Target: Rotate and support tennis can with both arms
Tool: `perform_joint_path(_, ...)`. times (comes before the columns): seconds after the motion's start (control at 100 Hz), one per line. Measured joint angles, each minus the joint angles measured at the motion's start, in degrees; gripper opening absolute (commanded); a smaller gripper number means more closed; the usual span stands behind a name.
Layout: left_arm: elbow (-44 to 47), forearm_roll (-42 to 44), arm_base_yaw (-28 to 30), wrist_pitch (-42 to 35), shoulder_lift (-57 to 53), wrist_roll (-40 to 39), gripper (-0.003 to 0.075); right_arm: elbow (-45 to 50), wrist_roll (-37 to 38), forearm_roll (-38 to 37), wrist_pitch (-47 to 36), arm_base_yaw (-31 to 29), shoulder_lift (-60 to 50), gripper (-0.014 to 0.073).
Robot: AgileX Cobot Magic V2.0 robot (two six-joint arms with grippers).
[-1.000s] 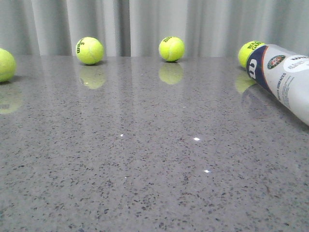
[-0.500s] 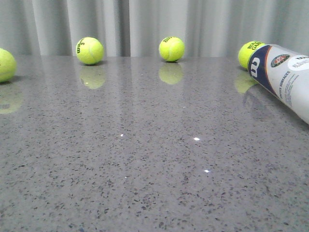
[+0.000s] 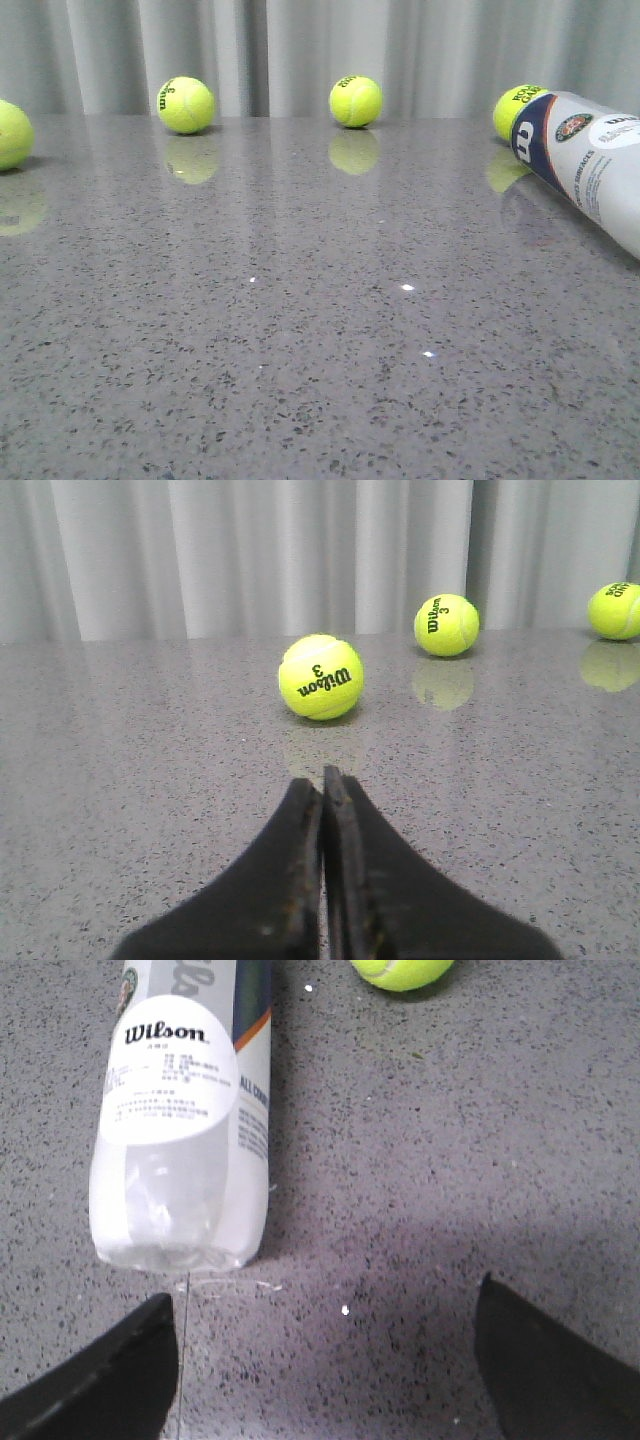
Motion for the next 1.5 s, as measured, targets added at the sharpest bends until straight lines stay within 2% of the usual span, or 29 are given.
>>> perform_joint_path(0.25,0.0,0.0,0.0,0.0,0.0,0.0,-0.0021,-12.3,0.0,2.3,3.9,4.3,14.1,0.0637)
perform_joint_path(0.49,0.0,0.0,0.0,0.0,0.0,0.0,-0.0021,-22.0,0.1,4.7,7.4,4.7,28.2,0.0637)
perform_joint_path(0.78,0.0,0.0,0.0,0.0,0.0,0.0,-0.002,-27.7,0.2,7.4,7.5,5.3,41.7,0.0637)
perform_joint_path(1.01,0.0,0.0,0.0,0.0,0.0,0.0,-0.0021,-28.9,0.5,9.0,7.5,5.8,46.8,0.0633)
perform_joint_path(1.08,0.0,0.0,0.0,0.0,0.0,0.0,-0.0021,-29.0,0.5,9.3,7.5,5.8,47.6,0.0589)
perform_joint_path(1.27,0.0,0.0,0.0,0.0,0.0,0.0,-0.0021,-29.1,0.5,9.5,7.5,6.5,48.3,0.0379)
perform_joint_path(1.5,0.0,0.0,0.0,0.0,0.0,0.0,-0.0021,-31.6,0.2,5.5,9.8,10.3,48.3,0.0364)
